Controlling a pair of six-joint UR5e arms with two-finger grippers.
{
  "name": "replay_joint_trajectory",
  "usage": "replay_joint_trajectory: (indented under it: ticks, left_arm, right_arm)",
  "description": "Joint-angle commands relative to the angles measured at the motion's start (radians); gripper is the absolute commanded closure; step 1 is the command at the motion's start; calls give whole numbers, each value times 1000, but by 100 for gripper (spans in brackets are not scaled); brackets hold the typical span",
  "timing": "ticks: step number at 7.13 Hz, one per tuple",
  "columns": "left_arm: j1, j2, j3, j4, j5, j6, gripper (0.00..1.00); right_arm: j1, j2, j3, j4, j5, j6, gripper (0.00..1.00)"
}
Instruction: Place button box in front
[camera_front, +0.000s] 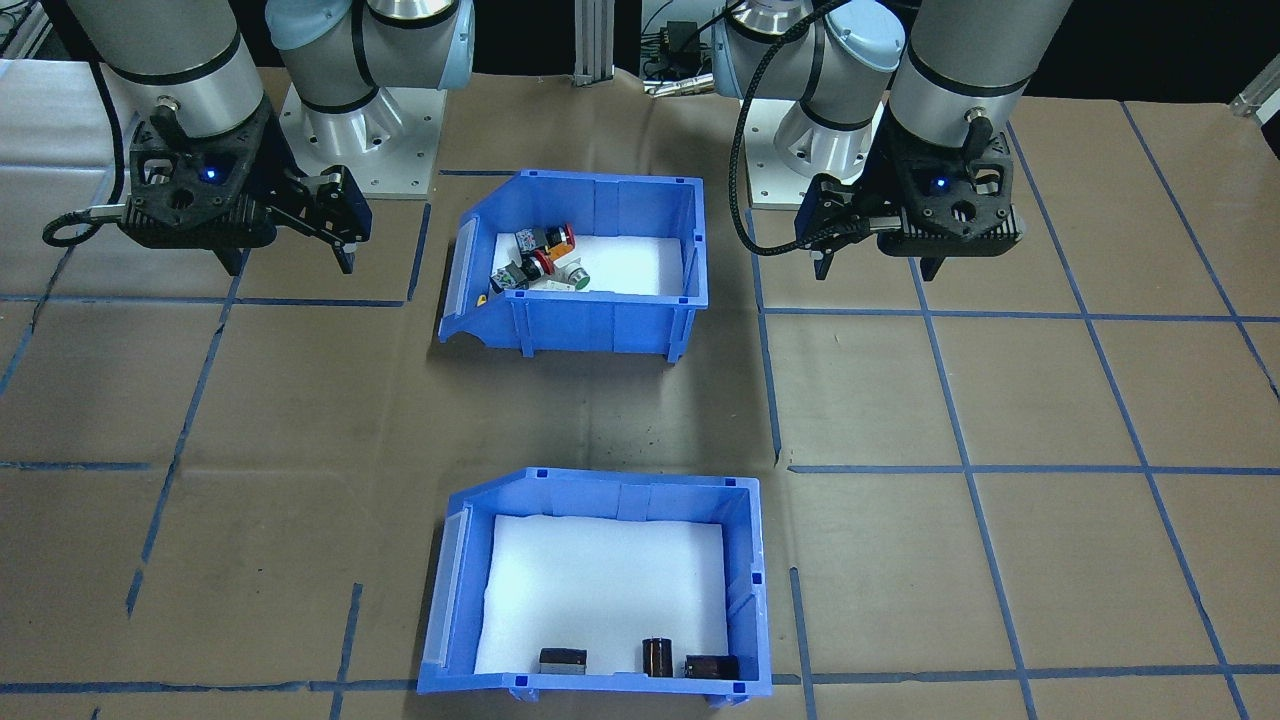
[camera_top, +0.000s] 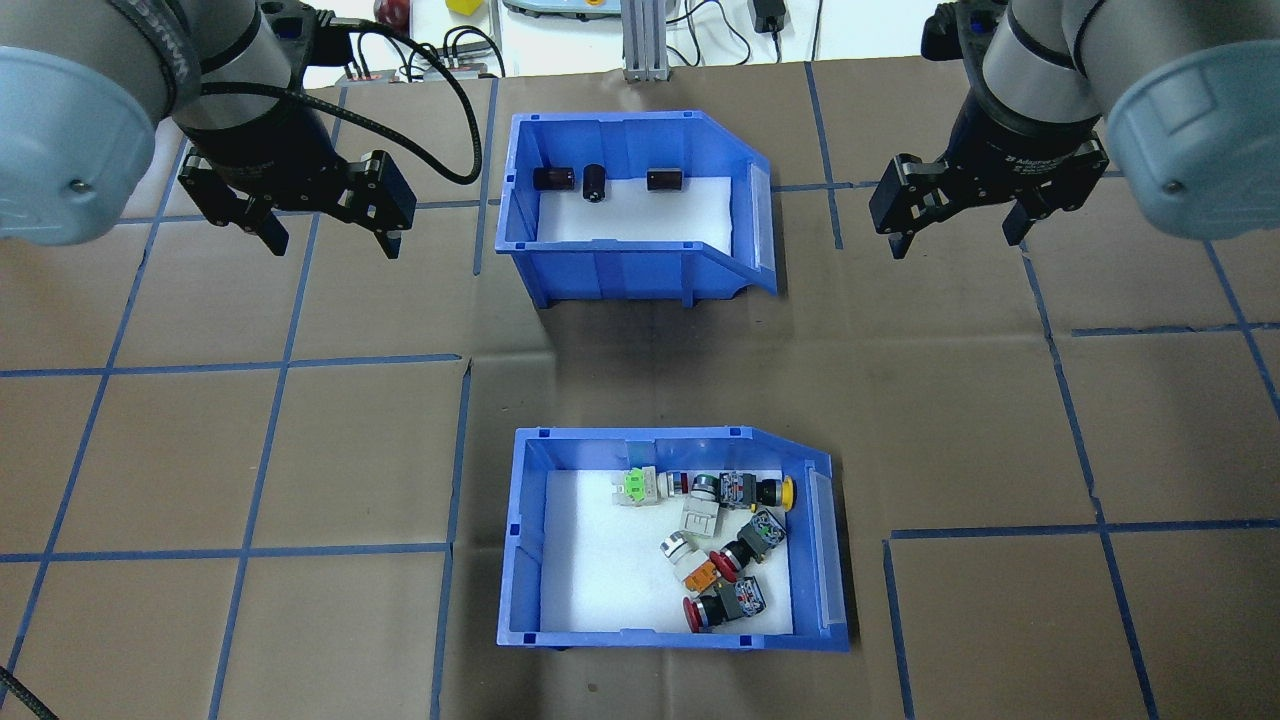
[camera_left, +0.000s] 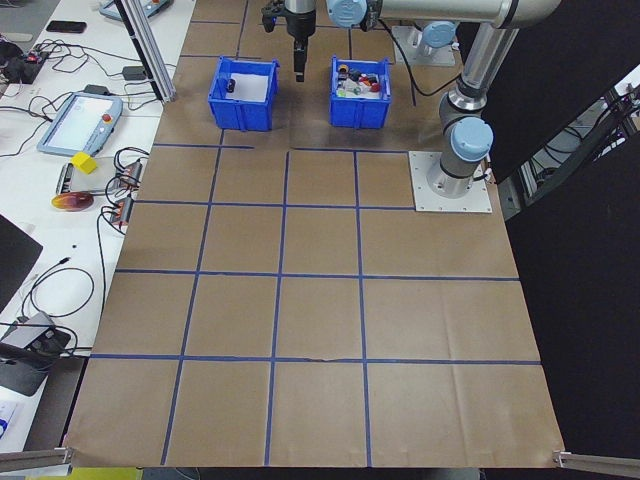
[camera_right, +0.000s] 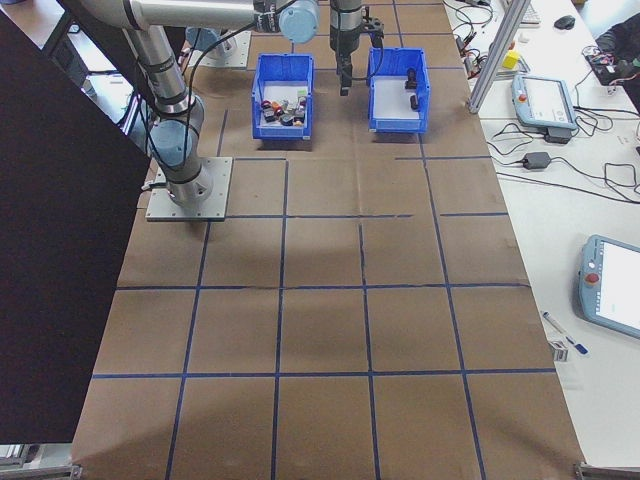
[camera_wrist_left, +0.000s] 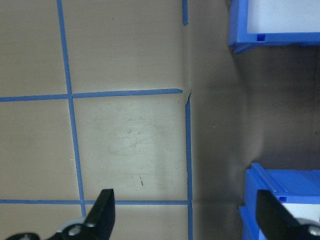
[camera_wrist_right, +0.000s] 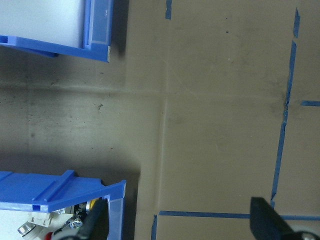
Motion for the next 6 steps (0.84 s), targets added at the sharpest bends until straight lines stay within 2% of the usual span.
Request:
replay_joint_trajectory:
  ticks: [1, 6]
  left_arm:
    - [0, -2, 0, 0, 0, 0, 1]
    - [0, -2, 0, 0, -2, 14, 1]
  right_arm:
    - [0, 0, 0, 0, 0, 0, 0]
    - [1, 0, 0, 2, -11, -12, 0]
